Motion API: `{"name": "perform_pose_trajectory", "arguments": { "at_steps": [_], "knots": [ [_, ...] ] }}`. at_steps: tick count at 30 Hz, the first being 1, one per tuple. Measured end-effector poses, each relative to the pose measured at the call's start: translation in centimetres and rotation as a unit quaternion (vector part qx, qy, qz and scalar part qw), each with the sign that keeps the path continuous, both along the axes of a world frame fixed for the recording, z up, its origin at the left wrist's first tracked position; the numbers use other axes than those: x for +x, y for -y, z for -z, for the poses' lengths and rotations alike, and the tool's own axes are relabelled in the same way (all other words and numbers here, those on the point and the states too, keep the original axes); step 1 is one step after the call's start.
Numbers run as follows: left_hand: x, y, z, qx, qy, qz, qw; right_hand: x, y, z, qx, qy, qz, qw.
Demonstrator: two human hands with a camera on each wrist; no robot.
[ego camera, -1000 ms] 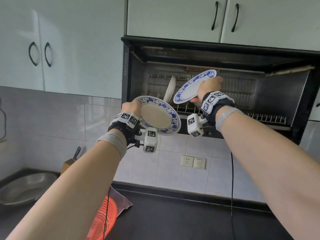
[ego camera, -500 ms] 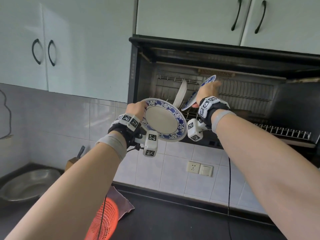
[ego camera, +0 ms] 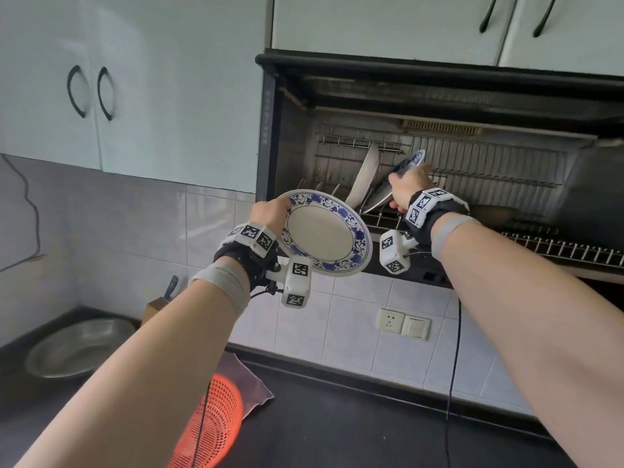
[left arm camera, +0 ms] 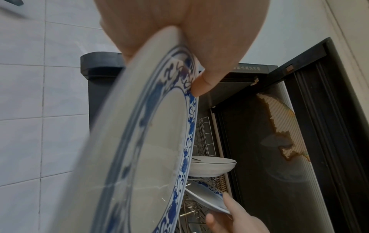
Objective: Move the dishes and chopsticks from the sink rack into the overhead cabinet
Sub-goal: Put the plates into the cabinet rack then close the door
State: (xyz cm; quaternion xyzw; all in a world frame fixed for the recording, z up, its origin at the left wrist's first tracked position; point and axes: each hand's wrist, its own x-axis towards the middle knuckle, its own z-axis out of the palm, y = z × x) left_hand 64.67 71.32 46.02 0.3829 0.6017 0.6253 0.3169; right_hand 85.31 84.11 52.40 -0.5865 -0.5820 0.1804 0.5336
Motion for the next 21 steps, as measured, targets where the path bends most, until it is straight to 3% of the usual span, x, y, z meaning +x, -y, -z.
{"name": "perform_pose_trajectory", "arguments": {
  "at_steps": [3, 11, 14, 17, 21],
  "knots": [
    [0.6, 0.3, 0.0, 0.008, 0.006, -0.004, 1.0, 0.9, -0.1, 0.5, -0.017, 0.079, -0.006, 0.997],
    [2.3, 0.7, 0.8, 0.05, 0.059, -0.01, 0.997, 3.3, 3.0, 1.1, -0.023, 0.067, -0.029, 0.997],
    [2.9, 0.9, 1.4, 0.069, 0.074, -0.012, 0.995, 3.9, 5.3, 2.2, -0.085, 0.072, -0.126, 0.986],
    [3.0, 1.1, 2.1, 0.077, 0.087, -0.016, 0.993, 3.9, 7.8, 4.2, -0.149, 0.129, -0.203, 0.959],
    [2.7, 1.6, 2.6, 0.086, 0.114, -0.03, 0.989, 4.0, 10.0, 5.6, -0.182, 0.085, -0.27, 0.942]
  ]
}}
